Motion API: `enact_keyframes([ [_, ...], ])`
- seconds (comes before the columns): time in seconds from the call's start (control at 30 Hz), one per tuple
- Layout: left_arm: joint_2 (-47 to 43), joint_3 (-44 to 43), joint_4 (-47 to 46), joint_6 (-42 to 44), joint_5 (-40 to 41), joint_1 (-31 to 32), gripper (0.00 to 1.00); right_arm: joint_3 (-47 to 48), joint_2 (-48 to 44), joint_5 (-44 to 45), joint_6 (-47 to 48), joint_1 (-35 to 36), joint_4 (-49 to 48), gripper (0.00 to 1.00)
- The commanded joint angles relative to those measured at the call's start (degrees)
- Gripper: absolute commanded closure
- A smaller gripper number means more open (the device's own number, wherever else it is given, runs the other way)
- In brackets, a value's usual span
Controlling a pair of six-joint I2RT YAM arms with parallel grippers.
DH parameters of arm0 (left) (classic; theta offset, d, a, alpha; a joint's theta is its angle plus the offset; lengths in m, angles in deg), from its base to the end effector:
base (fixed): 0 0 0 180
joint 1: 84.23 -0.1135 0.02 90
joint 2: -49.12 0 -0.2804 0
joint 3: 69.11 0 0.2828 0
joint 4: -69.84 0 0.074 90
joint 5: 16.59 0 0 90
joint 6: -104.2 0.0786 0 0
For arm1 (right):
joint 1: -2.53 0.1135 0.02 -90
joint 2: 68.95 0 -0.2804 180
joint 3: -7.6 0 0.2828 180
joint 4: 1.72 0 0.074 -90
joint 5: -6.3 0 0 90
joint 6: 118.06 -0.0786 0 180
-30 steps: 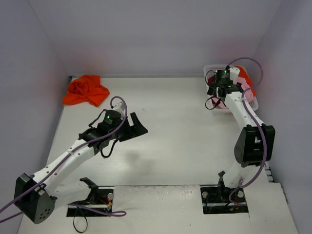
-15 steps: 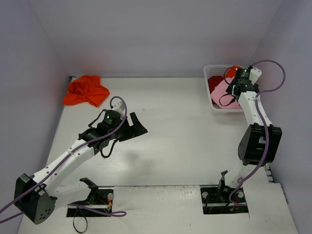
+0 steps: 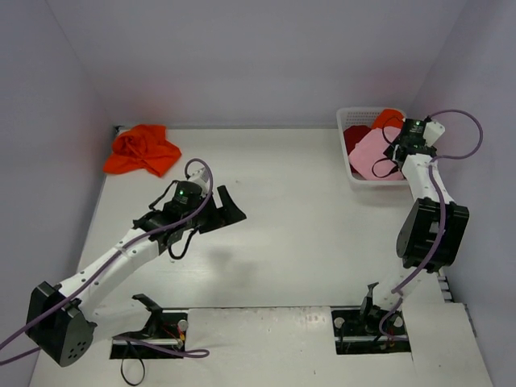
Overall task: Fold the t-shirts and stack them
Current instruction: Grab the tshirt from the pile, then move the tshirt to the center of the board
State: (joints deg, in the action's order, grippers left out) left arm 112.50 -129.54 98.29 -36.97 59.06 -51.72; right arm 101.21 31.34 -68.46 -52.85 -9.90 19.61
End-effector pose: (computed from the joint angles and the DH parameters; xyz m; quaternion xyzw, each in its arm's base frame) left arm 0.2467 -0.1803 0.2714 -0.0800 0.8637 -0.4050 0.2891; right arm 0.4675 -0.1242 0.2861 0.3359 0.7834 -0.0581 0.5197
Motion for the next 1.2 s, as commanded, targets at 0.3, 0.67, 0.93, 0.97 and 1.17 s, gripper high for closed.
enact_keyframes([
  [0.3, 5.00, -0.68, -6.54, 0.55, -2.00, -0.43, 0.22, -1.03, 3.77, -3.29, -1.04, -0.41, -7.84, 0.72],
  [0.67, 5.27, 0.02, -7.68, -0.24, -2.35, -0.43, 0.22, -1.39, -2.28, -5.32, 1.50, 1.78, -8.55, 1.00],
  [0.93, 3.07, -0.16, -6.46, -0.68, -2.09, -0.43, 0.22, 6.43, -17.13, -6.45, 2.65, 8.56, -5.93, 1.00],
  [0.97, 2.72, -0.24, -6.28, -0.76, -2.09, -0.43, 0.21, 6.96, -18.19, -8.28, 2.39, 8.56, -5.22, 1.00],
  [1.17, -0.09, 0.20, -5.40, -1.64, -1.82, -0.43, 0.22, 7.67, -26.63, -13.57, 1.16, 8.56, -4.69, 1.00],
])
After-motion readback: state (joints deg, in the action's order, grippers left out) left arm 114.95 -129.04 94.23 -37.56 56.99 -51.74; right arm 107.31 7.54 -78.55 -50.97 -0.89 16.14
